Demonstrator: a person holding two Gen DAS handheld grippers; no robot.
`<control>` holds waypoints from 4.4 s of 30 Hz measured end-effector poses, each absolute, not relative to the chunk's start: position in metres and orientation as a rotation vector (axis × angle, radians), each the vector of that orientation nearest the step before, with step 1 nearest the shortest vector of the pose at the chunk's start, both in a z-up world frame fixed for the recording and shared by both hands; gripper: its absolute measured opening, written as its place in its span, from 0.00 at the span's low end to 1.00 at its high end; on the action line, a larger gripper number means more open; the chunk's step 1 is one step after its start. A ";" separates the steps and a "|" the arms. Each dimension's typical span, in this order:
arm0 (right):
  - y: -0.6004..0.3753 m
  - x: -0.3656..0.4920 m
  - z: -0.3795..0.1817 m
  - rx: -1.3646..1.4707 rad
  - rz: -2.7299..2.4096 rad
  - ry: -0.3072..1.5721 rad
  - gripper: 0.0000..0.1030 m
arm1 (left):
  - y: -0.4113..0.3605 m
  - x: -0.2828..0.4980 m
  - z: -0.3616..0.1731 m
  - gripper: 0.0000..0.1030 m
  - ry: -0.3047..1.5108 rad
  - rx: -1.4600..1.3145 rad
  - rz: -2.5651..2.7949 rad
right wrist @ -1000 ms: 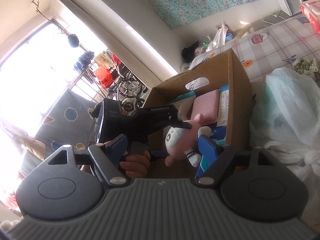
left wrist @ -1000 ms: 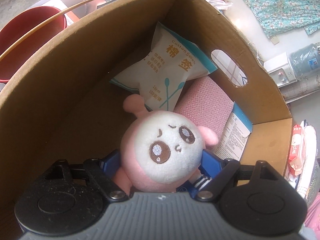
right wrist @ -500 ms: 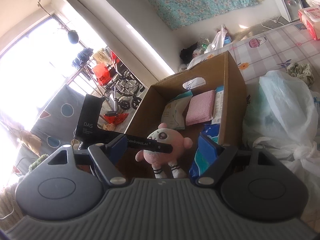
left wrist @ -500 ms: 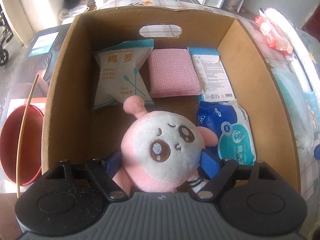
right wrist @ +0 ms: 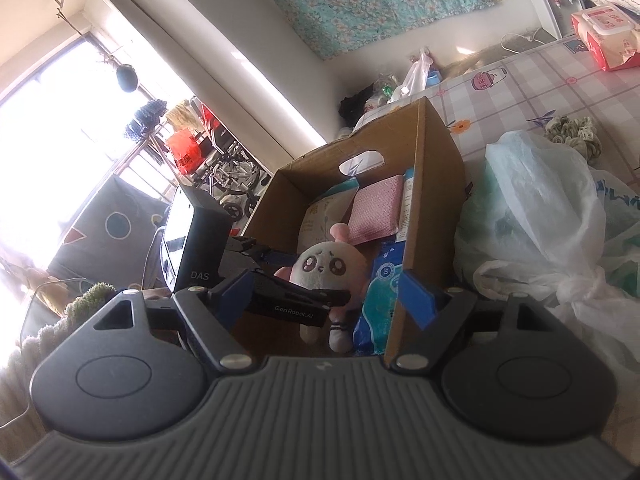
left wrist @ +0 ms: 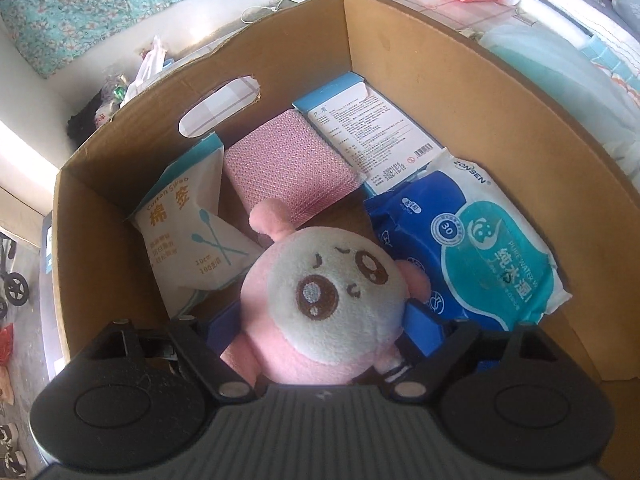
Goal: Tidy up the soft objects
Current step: 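Open the right tool and release the plush toy inside the box, then reach the right tool back to the blue towel and grasp its edge, then lift the blue towel with the right tool off the bed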
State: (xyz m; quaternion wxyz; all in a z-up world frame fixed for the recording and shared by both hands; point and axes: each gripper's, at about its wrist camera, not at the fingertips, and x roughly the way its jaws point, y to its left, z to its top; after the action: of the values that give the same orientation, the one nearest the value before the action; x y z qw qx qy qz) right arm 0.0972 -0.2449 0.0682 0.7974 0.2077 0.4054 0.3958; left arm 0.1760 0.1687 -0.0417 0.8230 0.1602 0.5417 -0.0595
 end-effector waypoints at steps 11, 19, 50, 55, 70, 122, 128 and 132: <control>-0.249 0.098 0.060 0.454 0.846 0.891 0.79 | 0.217 0.180 -0.018 0.87 1.153 -0.092 -0.014; -0.250 0.097 0.055 0.466 0.846 0.911 0.79 | 0.232 0.196 -0.042 0.86 1.212 -0.287 0.142; -0.263 0.098 0.052 0.473 0.816 0.905 0.79 | 0.237 0.205 -0.046 0.83 1.200 -0.450 0.034; -0.271 0.093 0.053 0.478 0.818 0.888 0.79 | 0.239 0.190 -0.021 0.84 1.122 -0.489 0.068; -0.362 0.064 0.064 0.277 0.552 0.646 0.79 | 0.073 0.198 0.078 0.86 0.962 -0.288 -0.244; -0.473 0.223 0.058 -0.147 0.264 0.684 0.03 | -0.104 0.307 -0.032 0.41 1.203 -0.163 -0.297; -0.469 0.192 0.097 -0.137 0.298 0.592 0.03 | -0.088 0.273 0.015 0.41 1.098 -0.194 -0.303; -0.468 0.166 0.116 -0.111 0.341 0.538 0.03 | -0.076 0.236 0.044 0.41 1.022 -0.235 -0.322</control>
State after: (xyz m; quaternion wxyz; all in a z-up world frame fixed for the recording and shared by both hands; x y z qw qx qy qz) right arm 0.1664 -0.4680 0.1158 0.9482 -0.0543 0.2643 0.1675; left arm 0.2360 -0.0760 0.0435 0.8533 -0.1117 0.4858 -0.1528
